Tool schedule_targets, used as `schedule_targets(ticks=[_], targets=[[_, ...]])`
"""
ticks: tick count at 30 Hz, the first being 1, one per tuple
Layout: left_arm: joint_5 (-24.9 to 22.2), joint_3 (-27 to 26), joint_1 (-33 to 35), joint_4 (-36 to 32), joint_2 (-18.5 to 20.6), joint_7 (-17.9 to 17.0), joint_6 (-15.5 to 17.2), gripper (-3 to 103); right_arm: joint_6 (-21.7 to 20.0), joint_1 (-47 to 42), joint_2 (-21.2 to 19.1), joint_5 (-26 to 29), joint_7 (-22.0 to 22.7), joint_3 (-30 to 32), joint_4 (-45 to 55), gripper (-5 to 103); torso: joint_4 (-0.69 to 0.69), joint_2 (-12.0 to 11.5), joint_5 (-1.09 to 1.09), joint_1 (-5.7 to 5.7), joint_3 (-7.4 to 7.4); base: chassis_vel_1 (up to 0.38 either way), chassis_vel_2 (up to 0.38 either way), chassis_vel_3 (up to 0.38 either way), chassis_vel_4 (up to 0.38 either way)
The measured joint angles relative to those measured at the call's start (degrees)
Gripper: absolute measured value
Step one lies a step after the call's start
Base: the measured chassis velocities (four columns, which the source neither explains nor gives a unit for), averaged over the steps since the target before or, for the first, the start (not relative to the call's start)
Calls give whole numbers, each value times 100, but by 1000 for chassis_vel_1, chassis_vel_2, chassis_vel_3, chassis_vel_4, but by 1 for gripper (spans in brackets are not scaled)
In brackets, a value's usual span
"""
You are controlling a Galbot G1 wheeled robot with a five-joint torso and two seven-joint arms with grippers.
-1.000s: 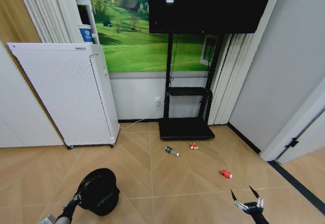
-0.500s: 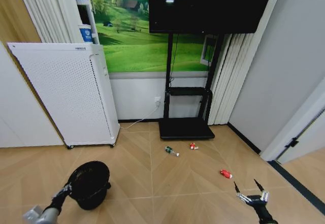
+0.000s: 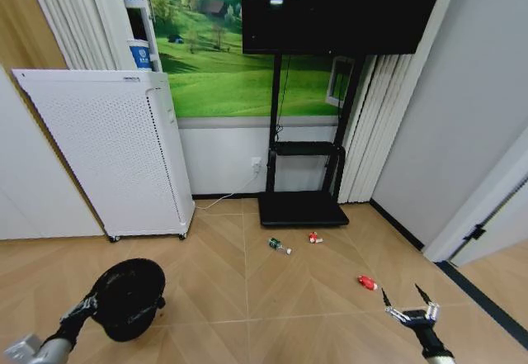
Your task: Pick up the trash bin and place the garbage on the floor into it.
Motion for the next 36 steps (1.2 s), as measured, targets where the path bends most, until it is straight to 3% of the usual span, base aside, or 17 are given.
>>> schedule_targets(ticks=[12, 30, 36], targets=[[109, 37, 3, -20, -106, 47, -40, 7, 0, 29, -20, 153, -193, 12, -61, 100, 0, 0, 1, -1, -1, -17, 4, 26, -6], [190, 157, -112, 121, -230, 104, -85, 7, 4, 171, 36, 108, -184, -139, -186, 100, -2, -1, 5, 3, 2, -313, 9, 311, -13], [234, 199, -135, 150, -305, 121, -103, 7, 6, 140, 111, -92, -133, -158, -133, 100, -1, 0, 3, 0, 0, -63, -22, 24, 24]])
